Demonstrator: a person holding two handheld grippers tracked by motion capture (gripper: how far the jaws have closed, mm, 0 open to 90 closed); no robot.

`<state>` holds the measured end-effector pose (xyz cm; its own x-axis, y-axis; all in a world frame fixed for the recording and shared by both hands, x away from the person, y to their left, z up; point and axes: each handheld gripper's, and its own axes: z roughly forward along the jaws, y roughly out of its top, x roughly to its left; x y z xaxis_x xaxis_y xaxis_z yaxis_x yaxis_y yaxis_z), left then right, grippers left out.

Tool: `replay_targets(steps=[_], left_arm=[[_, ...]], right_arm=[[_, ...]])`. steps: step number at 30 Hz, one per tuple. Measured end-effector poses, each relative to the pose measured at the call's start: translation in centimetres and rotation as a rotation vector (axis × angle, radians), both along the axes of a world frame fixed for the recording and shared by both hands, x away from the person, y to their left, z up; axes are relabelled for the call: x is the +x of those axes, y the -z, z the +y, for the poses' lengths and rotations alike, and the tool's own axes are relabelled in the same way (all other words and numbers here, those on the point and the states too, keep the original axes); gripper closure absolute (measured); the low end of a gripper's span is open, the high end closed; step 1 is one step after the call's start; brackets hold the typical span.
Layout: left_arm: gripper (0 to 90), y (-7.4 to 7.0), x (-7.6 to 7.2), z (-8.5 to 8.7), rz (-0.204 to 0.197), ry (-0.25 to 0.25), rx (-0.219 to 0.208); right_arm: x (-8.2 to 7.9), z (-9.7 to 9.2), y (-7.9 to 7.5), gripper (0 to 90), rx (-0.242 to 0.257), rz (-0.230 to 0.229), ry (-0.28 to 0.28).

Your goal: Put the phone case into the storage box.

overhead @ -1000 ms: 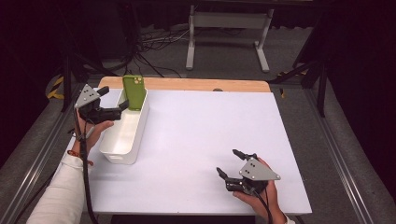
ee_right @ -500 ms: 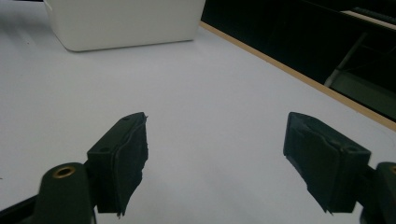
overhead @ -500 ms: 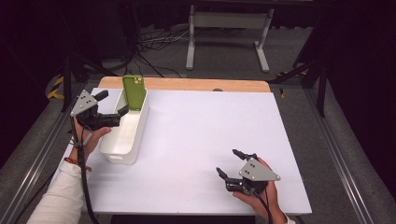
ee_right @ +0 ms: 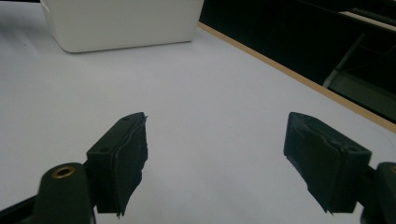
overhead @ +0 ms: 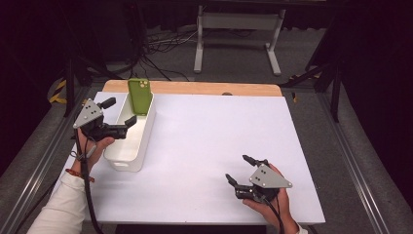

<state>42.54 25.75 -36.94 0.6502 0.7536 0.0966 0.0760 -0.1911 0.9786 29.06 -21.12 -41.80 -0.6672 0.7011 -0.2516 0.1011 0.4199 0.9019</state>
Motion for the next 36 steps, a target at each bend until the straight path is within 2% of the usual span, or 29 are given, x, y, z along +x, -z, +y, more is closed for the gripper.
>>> replay_targets(steps=[23, 36], left_arm=[[3.9, 0.0, -1.8, -1.0, -0.015, 0.049, 0.001], [3.9, 0.1, -2.9, -1.9, -0.033, 0.091, 0.022]], right_arm=[[0.0, 0.2, 0.0, 22.4, -0.002, -0.001, -0.008], [-0.1, 0.2, 0.0, 22.3, -0.006, -0.003, -0.009]])
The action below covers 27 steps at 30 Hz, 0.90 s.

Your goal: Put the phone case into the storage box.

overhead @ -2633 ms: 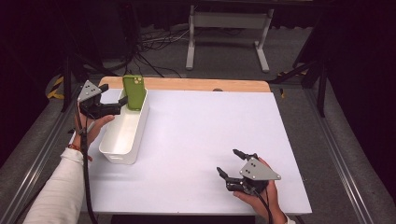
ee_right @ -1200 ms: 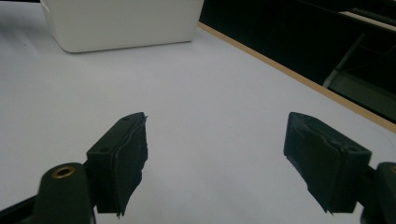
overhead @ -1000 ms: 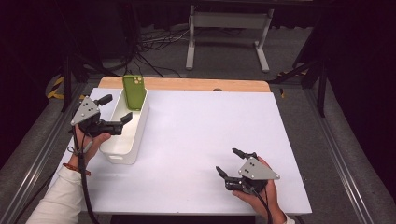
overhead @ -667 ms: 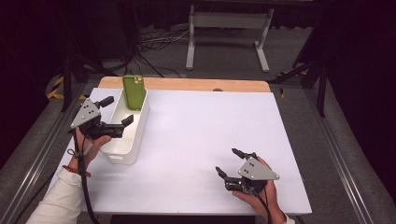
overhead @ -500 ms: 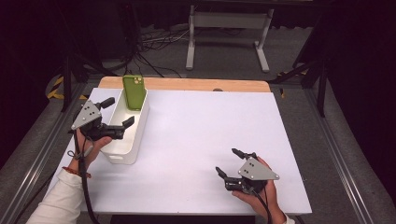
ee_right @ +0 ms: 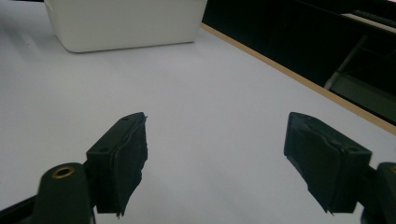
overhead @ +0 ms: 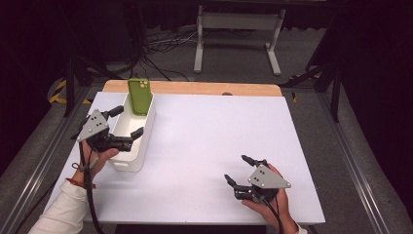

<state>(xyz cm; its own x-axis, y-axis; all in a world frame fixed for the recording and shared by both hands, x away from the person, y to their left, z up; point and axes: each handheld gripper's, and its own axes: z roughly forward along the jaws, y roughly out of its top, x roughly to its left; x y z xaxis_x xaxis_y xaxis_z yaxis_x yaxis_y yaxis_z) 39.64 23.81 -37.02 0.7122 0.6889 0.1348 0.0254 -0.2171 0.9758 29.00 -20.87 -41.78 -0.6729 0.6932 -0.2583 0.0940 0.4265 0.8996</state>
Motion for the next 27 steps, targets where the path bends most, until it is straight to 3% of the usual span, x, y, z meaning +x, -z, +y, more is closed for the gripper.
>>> replay_targets(steps=[14, 27], left_arm=[[4.0, -0.1, -1.7, -0.9, -0.017, 0.065, 0.014], [4.0, 0.3, -3.0, -1.6, -0.03, 0.086, 0.024]], right_arm=[[-0.1, 0.0, -0.2, 22.2, 0.001, -0.016, 0.007], [-0.1, 0.0, -0.2, 21.8, -0.003, -0.023, 0.008]])
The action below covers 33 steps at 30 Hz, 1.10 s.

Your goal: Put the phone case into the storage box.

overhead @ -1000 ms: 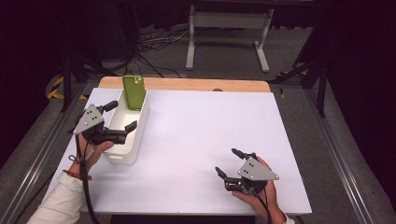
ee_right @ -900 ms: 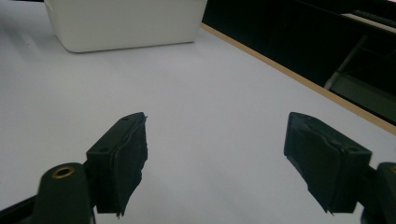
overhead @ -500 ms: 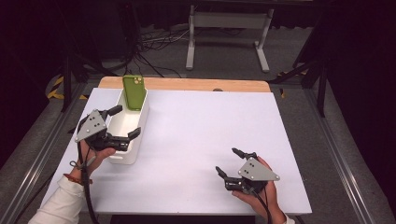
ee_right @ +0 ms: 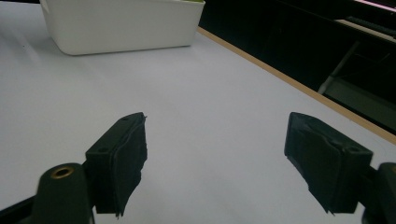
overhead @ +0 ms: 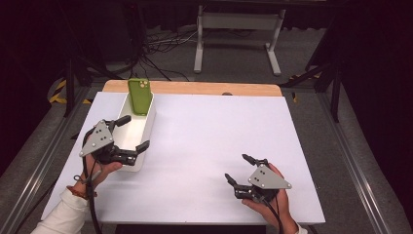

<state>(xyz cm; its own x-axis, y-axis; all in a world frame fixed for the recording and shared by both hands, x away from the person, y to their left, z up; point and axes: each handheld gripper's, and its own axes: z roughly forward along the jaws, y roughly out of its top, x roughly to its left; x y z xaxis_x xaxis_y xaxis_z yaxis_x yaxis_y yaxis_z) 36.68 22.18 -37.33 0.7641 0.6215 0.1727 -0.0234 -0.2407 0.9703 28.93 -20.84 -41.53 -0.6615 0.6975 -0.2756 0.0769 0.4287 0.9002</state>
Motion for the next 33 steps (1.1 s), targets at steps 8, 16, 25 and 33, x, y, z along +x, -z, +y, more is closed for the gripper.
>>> replay_targets(steps=[8, 16, 25, 33], left_arm=[[4.2, 0.4, -0.7, -0.6, 0.0, 0.016, 0.013], [4.4, 0.6, -1.4, -0.9, -0.008, 0.022, 0.021], [3.7, 1.0, -2.2, -1.0, -0.001, 0.04, 0.024], [3.7, 1.4, -3.1, -1.1, 0.001, 0.05, 0.035]], right_arm=[[0.0, 0.0, -0.1, 21.6, -0.001, -0.006, 0.003], [0.2, 0.1, -0.2, 21.4, -0.002, -0.014, 0.003], [0.4, 0.3, -0.4, 21.1, 0.0, -0.025, 0.003], [0.6, 0.4, -0.6, 21.1, -0.001, -0.033, 0.003]])
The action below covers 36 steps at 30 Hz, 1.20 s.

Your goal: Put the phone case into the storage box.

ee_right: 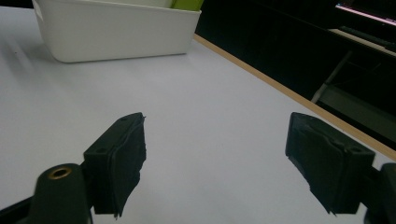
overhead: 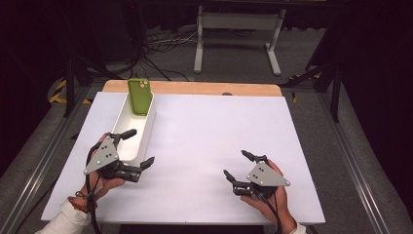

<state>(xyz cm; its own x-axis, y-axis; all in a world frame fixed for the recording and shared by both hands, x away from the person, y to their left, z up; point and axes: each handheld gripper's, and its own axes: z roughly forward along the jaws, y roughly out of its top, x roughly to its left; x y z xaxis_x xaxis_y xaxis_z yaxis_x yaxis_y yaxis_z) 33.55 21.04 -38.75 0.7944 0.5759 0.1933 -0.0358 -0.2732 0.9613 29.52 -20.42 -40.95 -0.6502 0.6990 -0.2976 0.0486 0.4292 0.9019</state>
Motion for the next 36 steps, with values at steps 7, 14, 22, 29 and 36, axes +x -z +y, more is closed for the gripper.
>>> replay_targets(steps=[7, 14, 22, 29, 36], left_arm=[[3.4, 0.8, -0.8, 0.0, 0.011, 0.004, 0.015], [4.3, 2.1, -1.5, -0.3, 0.031, 0.01, 0.044], [6.6, 3.2, -2.4, -0.1, 0.052, 0.02, 0.044], [5.2, 3.8, -3.0, -0.1, 0.068, 0.026, 0.059], [2.9, 4.3, -3.4, 0.3, 0.09, -0.002, 0.06]], right_arm=[[-0.1, 0.2, -0.1, 21.0, -0.002, -0.002, -0.006], [-0.1, 0.3, 0.0, 18.5, -0.008, -0.01, -0.005], [-0.3, 0.2, 0.0, 12.5, 0.005, -0.014, 0.006], [-0.3, 0.1, 0.2, 6.8, 0.01, -0.013, 0.018], [-0.4, -0.1, 0.4, 3.9, 0.016, -0.011, 0.012]])
